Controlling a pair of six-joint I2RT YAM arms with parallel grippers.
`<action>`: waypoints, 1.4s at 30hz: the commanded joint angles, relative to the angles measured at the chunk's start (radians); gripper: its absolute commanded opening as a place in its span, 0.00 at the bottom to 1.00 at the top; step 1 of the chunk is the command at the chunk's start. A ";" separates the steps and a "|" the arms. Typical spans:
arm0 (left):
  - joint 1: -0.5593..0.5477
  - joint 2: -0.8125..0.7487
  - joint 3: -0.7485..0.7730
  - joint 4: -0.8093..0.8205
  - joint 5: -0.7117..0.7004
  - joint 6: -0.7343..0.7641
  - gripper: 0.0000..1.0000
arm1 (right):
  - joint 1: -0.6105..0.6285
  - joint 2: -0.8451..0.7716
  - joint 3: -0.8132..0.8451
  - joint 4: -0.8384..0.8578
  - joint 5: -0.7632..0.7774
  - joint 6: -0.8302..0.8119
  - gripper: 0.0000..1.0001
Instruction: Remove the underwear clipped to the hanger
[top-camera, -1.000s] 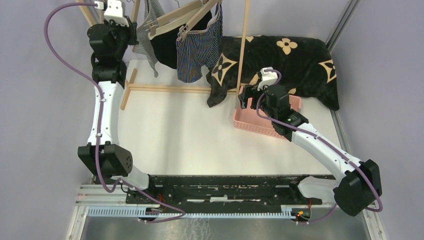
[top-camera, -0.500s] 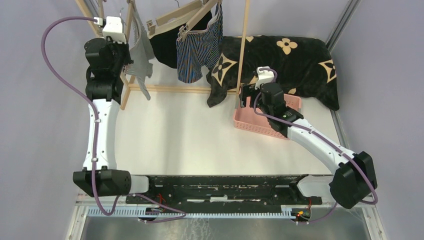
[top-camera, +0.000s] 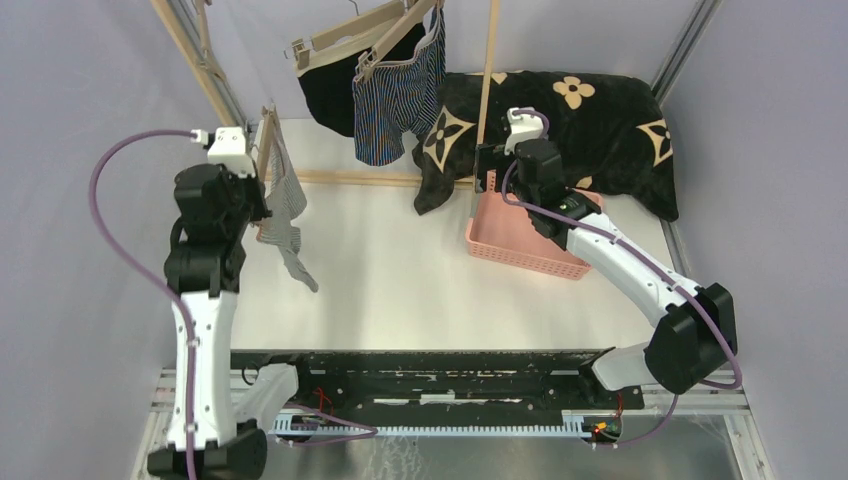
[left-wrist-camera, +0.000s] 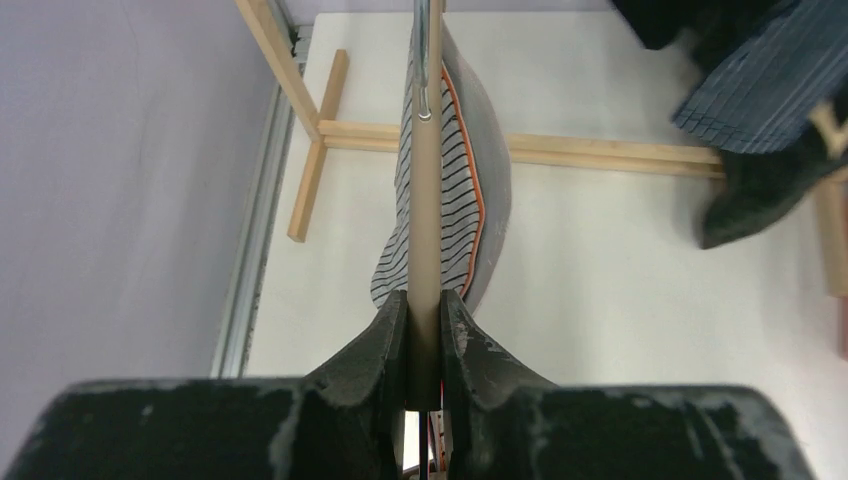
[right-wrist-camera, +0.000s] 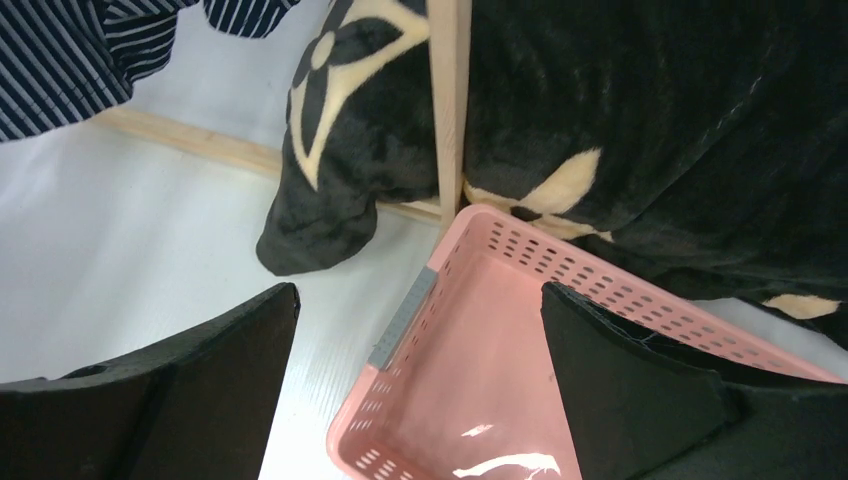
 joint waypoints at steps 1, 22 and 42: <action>-0.001 -0.175 0.024 -0.046 0.122 -0.114 0.03 | -0.073 0.026 0.071 -0.028 -0.037 0.038 1.00; -0.001 -0.431 -0.282 0.021 0.916 -0.172 0.03 | -0.282 -0.003 -0.008 0.193 -1.153 0.155 1.00; -0.001 -0.375 -0.486 0.517 1.099 -0.352 0.03 | -0.148 0.274 0.099 1.438 -1.442 1.081 0.97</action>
